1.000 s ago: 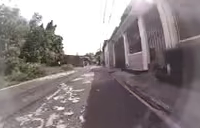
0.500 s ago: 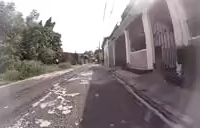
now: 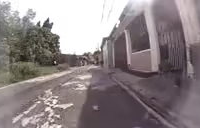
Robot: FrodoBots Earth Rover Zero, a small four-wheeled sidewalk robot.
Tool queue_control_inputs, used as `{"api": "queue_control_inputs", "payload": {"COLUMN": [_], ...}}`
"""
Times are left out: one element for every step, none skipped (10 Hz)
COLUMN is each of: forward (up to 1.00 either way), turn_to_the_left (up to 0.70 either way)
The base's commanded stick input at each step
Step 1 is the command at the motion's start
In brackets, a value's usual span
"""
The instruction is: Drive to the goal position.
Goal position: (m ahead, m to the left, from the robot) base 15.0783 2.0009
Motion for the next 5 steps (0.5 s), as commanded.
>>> {"api": "queue_control_inputs", "payload": {"forward": [0.85,0.85,0.85,0.85,0.85], "turn_to_the_left": [0.0,0.17,0.27,0.13,0.0]}}
